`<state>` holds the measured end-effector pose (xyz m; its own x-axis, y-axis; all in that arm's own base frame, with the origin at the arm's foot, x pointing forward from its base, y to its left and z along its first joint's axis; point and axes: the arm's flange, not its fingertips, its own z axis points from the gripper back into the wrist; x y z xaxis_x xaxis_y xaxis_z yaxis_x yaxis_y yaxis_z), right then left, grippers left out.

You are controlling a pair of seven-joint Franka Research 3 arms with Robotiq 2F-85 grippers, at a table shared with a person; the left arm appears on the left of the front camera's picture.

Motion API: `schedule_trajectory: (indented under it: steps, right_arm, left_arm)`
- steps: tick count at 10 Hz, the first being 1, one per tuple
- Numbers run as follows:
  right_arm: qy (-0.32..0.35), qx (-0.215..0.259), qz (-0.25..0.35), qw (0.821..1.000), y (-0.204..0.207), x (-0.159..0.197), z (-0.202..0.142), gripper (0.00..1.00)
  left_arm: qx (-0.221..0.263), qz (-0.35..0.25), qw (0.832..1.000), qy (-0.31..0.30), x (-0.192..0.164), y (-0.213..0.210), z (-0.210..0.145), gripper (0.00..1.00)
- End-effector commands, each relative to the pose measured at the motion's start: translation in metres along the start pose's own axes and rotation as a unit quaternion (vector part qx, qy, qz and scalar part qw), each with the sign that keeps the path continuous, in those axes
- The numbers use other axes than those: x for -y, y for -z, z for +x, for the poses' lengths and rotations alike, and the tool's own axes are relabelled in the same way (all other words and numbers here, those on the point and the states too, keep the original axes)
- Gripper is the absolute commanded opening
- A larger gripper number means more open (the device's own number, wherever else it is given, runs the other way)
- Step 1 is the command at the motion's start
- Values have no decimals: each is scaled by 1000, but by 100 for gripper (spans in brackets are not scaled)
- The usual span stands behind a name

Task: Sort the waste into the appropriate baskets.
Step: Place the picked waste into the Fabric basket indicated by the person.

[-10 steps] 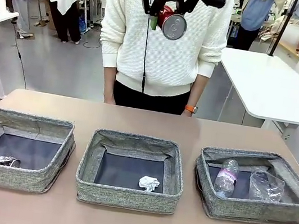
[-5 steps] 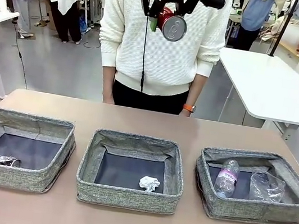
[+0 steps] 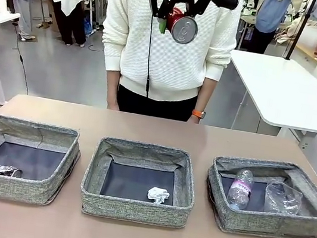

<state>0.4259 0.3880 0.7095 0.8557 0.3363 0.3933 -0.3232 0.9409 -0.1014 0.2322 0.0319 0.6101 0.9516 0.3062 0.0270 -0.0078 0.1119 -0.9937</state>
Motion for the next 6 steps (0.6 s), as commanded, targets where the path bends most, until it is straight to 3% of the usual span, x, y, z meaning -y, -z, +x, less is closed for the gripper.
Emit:
schedule_trajectory:
  steps: [1,6]
  right_arm:
    - [-3,2,-8,1000,-4,0,2,53]
    - [-3,2,-8,1000,-4,0,2,53]
  left_arm:
    - [-3,-9,1000,6,4,-1,0,100]
    - [-3,-9,1000,6,4,-1,0,100]
